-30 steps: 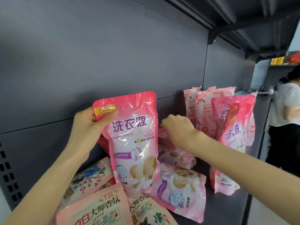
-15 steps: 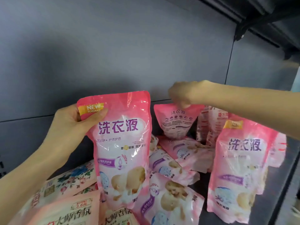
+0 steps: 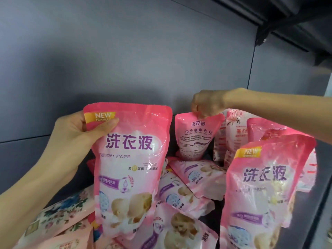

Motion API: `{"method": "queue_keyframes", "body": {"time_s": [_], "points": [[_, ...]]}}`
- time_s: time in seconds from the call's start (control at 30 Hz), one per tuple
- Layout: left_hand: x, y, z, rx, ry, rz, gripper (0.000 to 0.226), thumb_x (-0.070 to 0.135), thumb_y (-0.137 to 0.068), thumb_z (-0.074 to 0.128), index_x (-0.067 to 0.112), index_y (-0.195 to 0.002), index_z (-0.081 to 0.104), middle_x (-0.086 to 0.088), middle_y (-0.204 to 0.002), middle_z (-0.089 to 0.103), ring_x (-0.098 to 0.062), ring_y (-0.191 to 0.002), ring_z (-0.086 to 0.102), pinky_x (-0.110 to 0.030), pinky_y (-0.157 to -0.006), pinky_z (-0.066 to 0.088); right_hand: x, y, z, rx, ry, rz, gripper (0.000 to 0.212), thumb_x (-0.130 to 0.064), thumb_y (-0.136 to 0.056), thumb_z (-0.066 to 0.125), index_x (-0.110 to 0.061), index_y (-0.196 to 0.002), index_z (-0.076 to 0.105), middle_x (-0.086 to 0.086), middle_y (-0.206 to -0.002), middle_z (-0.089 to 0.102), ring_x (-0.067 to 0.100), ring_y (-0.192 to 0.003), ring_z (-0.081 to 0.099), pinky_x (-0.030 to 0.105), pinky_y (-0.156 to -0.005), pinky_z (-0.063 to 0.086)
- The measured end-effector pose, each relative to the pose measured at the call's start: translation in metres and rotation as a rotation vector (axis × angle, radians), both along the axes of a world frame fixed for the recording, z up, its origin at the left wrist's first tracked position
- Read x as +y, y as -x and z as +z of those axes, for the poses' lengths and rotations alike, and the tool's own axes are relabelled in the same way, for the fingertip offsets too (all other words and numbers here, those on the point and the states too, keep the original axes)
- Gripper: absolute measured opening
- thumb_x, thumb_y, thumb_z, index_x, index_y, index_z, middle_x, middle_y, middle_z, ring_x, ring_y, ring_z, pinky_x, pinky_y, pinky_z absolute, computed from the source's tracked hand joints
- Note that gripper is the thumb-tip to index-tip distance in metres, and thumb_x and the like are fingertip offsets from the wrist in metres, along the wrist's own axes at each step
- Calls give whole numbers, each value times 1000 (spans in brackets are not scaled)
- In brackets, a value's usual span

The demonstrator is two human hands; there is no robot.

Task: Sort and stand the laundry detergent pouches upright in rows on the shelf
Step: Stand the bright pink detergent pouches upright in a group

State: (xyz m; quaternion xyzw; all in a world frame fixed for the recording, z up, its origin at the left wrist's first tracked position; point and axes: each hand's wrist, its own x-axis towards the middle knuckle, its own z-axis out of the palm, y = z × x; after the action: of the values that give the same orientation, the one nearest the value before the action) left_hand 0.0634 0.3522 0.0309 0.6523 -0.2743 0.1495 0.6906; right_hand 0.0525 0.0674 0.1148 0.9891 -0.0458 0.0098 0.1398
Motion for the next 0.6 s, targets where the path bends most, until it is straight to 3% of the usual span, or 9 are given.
{"method": "queue_keyframes", "body": {"time_s": [0.1,0.33,0.47,0.6], "points": [[-3,-2,0,5,24,1,15,26,-62,68,21,-76,66,11,-65,71,-3,-57,67,-12,-48,49,-14,-2,-10,-34,61,-34,34,-19,-85,66,-8,-116,60,8,-115,62,27,-104,56,26,-73,40],[-7,-7,-5,37,56,-18,14,28,-60,69,24,-73,68,7,-67,72,-6,-58,68,-13,-46,49,-38,-4,15,-126,21,-94,31,-18,-86,65,-5,-114,62,9,-111,61,23,-95,52,27,-74,40],[-1,-12,-9,4,46,-59,49,63,-37,79,32,-74,72,6,-76,74,-10,-65,70,-16,-51,52,-51,-11,18,-155,-12,-151,32,-17,-88,63,-9,-118,61,7,-114,59,26,-104,55,31,-80,46],[5,-19,-12,14,17,-61,68,73,-25,78,30,-78,72,4,-79,74,-11,-66,70,-17,-51,52,-61,-23,-2,-123,42,-179,28,-11,-86,62,-3,-113,63,12,-115,62,29,-104,59,32,-80,50]]}}
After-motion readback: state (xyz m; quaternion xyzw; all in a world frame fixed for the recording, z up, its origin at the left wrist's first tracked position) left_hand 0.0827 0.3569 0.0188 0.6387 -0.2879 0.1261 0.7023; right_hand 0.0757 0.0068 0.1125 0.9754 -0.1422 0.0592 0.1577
